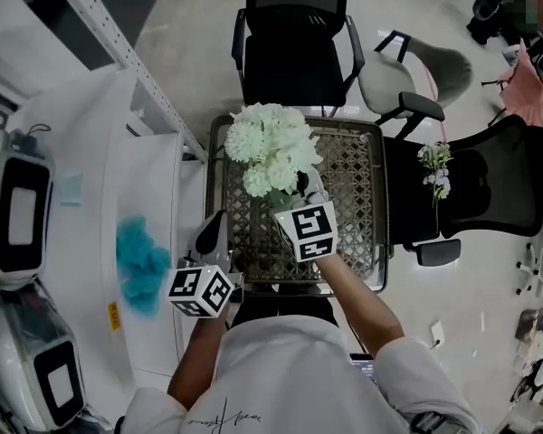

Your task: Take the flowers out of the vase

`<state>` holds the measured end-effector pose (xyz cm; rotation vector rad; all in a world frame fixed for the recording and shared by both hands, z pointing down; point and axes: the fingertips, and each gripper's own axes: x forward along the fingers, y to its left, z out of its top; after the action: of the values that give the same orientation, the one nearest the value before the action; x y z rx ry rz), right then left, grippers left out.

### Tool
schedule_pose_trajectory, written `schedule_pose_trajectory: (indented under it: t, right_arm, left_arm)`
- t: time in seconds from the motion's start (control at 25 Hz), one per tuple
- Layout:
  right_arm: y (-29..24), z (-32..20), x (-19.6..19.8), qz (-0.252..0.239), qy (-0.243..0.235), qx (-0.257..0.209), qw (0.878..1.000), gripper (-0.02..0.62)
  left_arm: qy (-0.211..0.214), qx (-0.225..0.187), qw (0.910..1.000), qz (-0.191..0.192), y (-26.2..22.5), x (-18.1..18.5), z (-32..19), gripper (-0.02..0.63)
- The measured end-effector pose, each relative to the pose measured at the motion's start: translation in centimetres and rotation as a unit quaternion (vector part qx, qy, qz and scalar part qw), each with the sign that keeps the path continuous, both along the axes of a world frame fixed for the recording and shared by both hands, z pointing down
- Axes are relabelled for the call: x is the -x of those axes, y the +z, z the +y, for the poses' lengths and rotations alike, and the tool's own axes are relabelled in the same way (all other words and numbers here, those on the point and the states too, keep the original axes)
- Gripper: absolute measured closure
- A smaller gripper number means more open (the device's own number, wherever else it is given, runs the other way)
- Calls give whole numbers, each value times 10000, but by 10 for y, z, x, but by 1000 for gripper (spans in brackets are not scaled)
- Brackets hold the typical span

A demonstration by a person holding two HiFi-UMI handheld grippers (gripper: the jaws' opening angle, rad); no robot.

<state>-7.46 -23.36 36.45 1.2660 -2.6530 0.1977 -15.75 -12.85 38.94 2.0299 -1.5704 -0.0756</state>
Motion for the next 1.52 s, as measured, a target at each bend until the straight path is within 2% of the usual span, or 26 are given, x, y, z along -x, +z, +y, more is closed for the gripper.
schedule_pose_trajectory:
  t: [0.16, 1.16, 1.52]
  right_arm:
    - [-3, 17, -8, -68, 96, 29, 9999, 503]
    - [-11, 110, -43, -243, 584, 177, 9978, 505]
    - [-8, 141, -52, -323, 653, 267, 9970, 505]
  left_arm:
    - [178, -178, 9996, -150, -13, -12, 11, 607]
    - [756, -510, 9958, -92, -44, -47, 60, 607]
    - [892, -523, 9945, -133, -40, -51, 77, 607]
